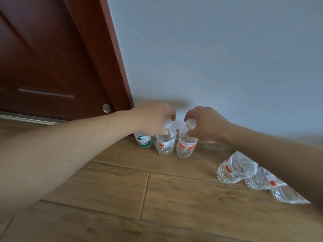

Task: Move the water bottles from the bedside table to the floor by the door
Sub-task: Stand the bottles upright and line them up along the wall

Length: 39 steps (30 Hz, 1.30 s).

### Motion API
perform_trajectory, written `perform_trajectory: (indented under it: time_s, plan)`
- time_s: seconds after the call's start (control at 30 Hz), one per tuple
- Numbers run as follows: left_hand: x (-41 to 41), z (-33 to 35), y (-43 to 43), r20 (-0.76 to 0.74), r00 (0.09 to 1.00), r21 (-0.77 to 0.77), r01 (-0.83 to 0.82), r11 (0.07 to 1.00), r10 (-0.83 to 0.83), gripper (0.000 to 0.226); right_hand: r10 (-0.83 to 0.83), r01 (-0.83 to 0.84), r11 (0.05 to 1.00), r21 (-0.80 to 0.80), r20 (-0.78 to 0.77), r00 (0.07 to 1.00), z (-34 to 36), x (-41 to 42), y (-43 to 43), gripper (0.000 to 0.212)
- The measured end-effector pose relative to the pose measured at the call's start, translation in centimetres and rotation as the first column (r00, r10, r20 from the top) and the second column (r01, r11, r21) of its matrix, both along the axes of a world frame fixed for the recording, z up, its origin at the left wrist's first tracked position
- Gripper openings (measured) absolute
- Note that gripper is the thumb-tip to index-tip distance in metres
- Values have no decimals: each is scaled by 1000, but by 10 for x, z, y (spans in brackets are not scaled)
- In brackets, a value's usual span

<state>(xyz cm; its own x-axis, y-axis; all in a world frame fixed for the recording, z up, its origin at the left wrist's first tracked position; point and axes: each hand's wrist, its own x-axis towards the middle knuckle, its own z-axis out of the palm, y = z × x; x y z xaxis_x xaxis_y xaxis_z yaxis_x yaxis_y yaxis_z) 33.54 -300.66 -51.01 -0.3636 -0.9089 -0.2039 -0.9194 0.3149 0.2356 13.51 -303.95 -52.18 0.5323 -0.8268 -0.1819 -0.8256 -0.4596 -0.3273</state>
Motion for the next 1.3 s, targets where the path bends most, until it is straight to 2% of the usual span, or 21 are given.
perform_trajectory:
  time_s: [0.2,0.47,0.7,1.03,1.1,1.17,1.2,1.27,1.3]
  plan:
    - [3,-2,1,-47,998,54,30,998,-28,39,44,-43,999,17,-26,999,5,-1,3,41]
    - [4,-4,-1,-10,999,-18,-46,999,46,36,64,-65,998,-25,-39,997,7,-1,6,39]
    - [11,-8,-6,20,997,-63,-78,995,79,36,59,-59,997,-49,8,998,5,7,4,35]
    - [17,-16,-9,13,996,-87,-86,992,87,24,75,-71,994,-81,40,996,3,17,1,35]
    - [17,-15,-9,21,995,-76,-94,993,96,6,76,-73,994,-81,46,996,2,18,1,34]
    - [16,-15,-8,19,995,-71,-96,993,97,24,83,-78,993,-86,47,995,2,19,1,33]
    - [17,-14,-7,9,995,-78,-95,992,96,24,85,-81,993,-87,46,995,1,20,0,32]
    - [18,-14,-7,32,995,-92,-93,991,96,5,89,-85,992,-90,43,995,0,22,0,32]
    - [19,-16,-8,31,994,-93,-103,990,107,18,92,-88,992,-95,42,995,0,22,1,32]
